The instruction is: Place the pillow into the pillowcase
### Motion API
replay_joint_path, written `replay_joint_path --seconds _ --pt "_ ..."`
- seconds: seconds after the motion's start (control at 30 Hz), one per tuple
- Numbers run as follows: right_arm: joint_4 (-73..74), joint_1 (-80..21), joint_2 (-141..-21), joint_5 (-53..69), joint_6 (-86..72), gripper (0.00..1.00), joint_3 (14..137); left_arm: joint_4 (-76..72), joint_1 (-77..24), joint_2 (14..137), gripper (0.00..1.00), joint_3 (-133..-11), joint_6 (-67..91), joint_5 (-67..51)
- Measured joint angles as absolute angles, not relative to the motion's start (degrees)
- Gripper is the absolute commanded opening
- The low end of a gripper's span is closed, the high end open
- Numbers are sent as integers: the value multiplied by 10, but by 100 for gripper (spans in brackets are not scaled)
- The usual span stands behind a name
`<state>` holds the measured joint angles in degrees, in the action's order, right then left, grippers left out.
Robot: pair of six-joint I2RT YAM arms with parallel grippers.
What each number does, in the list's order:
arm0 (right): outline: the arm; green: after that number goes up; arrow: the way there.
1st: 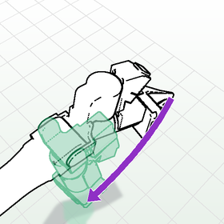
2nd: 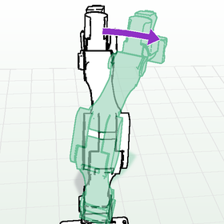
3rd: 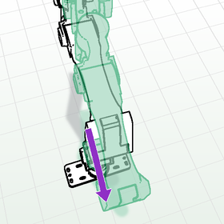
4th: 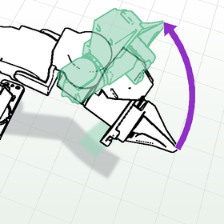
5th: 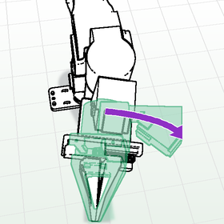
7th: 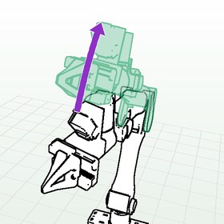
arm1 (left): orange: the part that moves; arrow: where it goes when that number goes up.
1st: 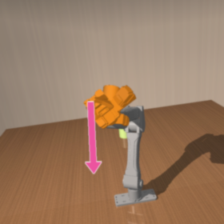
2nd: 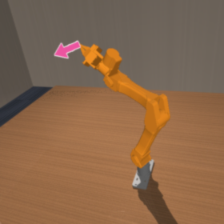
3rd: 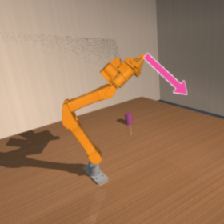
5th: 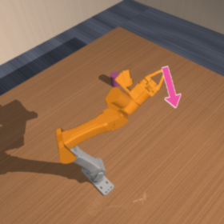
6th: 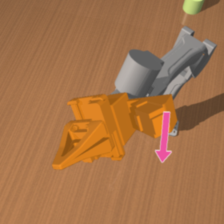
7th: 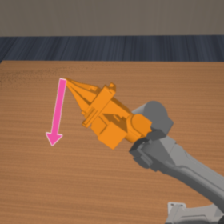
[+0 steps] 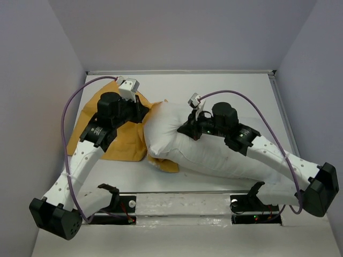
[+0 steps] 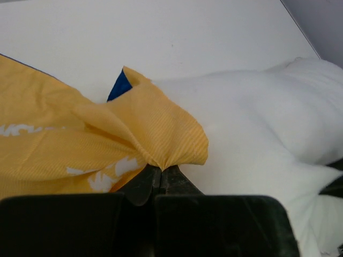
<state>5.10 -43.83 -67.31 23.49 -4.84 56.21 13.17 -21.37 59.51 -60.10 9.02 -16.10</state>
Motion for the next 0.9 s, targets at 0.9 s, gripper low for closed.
replay_joint_path --seconds 0.9 --pt "-297 -583 -879 -326 113 0 551 269 -237 738 0 -820 75 -168"
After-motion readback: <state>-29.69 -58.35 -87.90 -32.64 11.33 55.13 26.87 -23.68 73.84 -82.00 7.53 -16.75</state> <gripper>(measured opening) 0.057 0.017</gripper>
